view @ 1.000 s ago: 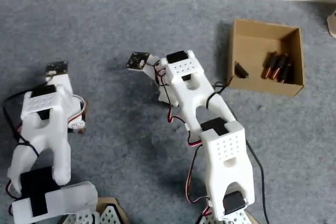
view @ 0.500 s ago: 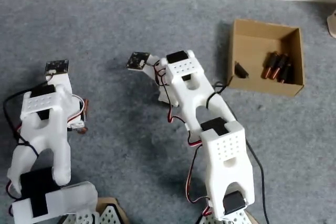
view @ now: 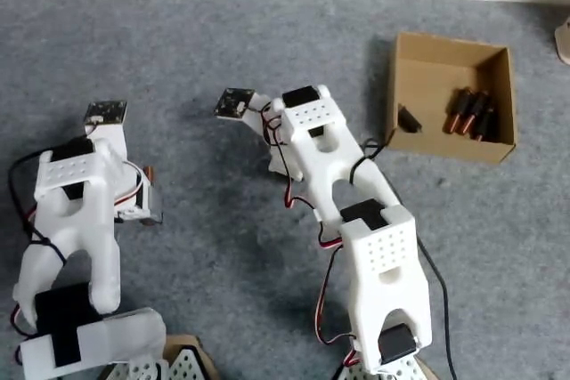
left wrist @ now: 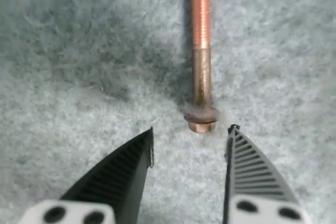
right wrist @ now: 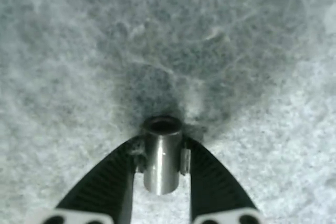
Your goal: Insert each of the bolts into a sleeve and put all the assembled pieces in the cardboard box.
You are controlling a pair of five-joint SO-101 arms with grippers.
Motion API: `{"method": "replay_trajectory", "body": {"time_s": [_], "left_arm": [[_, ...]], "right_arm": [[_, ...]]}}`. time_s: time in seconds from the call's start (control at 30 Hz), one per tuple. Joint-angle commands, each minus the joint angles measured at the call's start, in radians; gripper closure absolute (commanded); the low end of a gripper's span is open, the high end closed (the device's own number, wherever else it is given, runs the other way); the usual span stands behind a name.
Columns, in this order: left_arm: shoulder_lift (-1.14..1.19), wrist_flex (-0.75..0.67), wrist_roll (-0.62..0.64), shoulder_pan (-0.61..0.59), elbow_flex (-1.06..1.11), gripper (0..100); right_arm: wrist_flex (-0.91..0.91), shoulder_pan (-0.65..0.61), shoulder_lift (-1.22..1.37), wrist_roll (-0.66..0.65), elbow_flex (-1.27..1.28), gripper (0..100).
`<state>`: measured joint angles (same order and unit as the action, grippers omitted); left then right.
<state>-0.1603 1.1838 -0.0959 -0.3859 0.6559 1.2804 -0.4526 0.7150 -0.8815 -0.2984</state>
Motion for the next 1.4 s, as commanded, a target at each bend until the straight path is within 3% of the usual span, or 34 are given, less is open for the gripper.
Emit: {"method": "replay_trajectory", "body": {"time_s": [0.0, 0.3, 0.57, 0.67, 0.8, 0.87, 0.97, 1.1, 1.2, 1.37], "left_arm": [[-0.002, 0.0, -0.008, 0.016, -0.044, 79], [0.318, 0.017, -0.005, 0.013, -0.228, 79], [0.535, 0.238, 0.009, 0.016, -0.547, 79], [0.576, 0.265, 0.089, 0.016, -0.618, 80], [0.596, 0.265, 0.176, 0.03, -0.67, 100], [0.596, 0.273, 0.207, 0.047, -0.671, 96], [0.595, 0.273, 0.305, 0.077, -0.677, 100], [0.595, 0.27, 0.511, 0.116, -0.705, 99], [0.593, 0.273, 0.694, 0.113, -0.796, 99], [0.598, 0.285, 0.881, 0.113, -1.024, 99]], "right_arm": [[0.002, 0.007, 0.007, 0.008, 0.045, 99.2], [0.004, 0.007, 0.007, 0.008, 0.045, 99.2], [0.002, 0.007, 0.007, 0.008, 0.045, 99.2], [0.002, 0.007, 0.007, 0.008, 0.045, 99.2], [0.002, 0.007, 0.007, 0.008, 0.045, 99.2], [0.002, 0.007, 0.007, 0.008, 0.045, 99.2], [0.002, 0.007, 0.007, 0.008, 0.045, 99.2], [0.002, 0.007, 0.007, 0.008, 0.045, 99.2], [0.002, 0.007, 0.007, 0.008, 0.045, 99.2], [0.001, 0.007, 0.008, 0.008, 0.045, 99.2]]}}
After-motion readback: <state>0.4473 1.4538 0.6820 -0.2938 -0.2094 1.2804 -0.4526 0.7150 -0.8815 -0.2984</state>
